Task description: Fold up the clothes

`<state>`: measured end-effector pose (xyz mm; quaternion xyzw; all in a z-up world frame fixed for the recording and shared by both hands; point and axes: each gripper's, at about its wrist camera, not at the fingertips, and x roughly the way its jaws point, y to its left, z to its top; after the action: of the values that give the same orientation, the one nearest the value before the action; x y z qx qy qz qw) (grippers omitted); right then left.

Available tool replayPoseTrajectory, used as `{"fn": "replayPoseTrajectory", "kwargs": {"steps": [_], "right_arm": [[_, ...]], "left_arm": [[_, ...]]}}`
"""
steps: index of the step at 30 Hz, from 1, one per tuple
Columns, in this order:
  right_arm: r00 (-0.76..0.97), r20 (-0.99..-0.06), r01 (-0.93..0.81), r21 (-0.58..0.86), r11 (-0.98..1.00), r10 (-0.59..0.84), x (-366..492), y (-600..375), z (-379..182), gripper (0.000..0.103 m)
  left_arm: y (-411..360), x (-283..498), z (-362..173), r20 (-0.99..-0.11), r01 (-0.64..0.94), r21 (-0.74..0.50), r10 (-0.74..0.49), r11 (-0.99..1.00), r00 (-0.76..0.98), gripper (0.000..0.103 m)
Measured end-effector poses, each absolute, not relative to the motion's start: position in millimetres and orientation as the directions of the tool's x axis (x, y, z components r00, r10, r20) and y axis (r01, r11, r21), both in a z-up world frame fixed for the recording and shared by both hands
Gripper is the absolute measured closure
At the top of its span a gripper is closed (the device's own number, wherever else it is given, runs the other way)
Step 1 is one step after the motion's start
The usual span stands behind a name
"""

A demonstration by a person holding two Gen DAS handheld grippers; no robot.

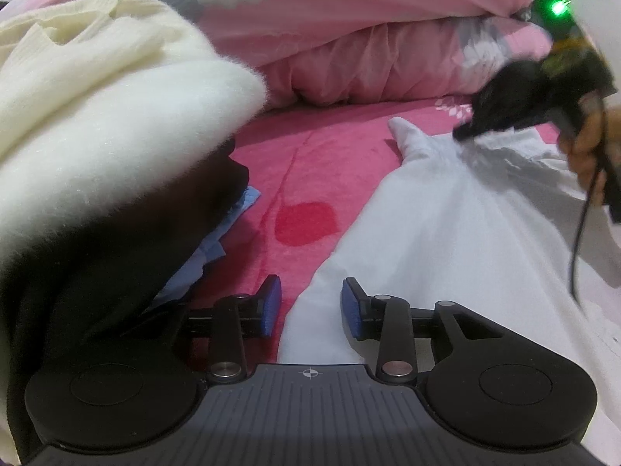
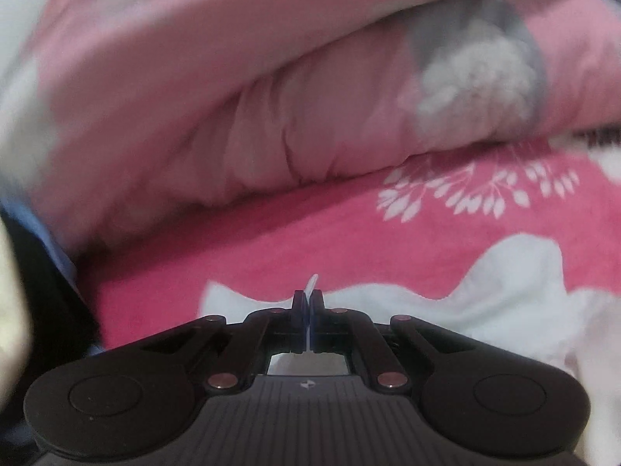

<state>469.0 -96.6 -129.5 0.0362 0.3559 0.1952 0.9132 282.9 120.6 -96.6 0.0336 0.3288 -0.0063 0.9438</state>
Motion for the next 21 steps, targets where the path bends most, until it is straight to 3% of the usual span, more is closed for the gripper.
{"fn": "replayPoseTrajectory", "kwargs": {"steps": [2,5,10,14,17,21], "right_arm": [[0.67,-0.674,-0.329,0.108,0.938,0.313,469.9,-88.1,-137.3,0.099],[0.686,-0.664,-0.291,0.126,0.948,0.298,464.5,-100.0,-124.1,0.087],[0.546,-0.678,-0.237,0.439,0.867,0.492,436.5,-163.8,-57.6,0.087],[0.398,-0.62,-0.226,0.648,0.727,0.676,386.7,-205.0,-8.1,0.084],[0.345,-0.629,-0.26,0.649,0.715,0.697,332.6,-220.1,5.7,0.067],[0.321,-0.727,-0.292,0.533,0.794,0.607,278.2,-215.0,-19.9,0.067]], "left_arm": [[120.9,282.7,-95.8,-0.621,0.035,0.059,0.009,0.998,0.783,0.068],[121.0,282.4,-95.8,-0.621,0.037,0.059,0.008,0.998,0.784,0.067],[121.4,282.1,-95.7,-0.621,0.038,0.06,0.007,0.997,0.784,0.067],[121.4,283.0,-95.2,-0.622,0.042,0.06,0.004,0.997,0.783,0.067],[121.7,282.3,-91.4,-0.621,0.052,0.051,-0.009,0.997,0.784,0.066],[120.5,270.7,-78.1,-0.594,0.068,0.01,-0.049,0.998,0.803,0.065]]}}
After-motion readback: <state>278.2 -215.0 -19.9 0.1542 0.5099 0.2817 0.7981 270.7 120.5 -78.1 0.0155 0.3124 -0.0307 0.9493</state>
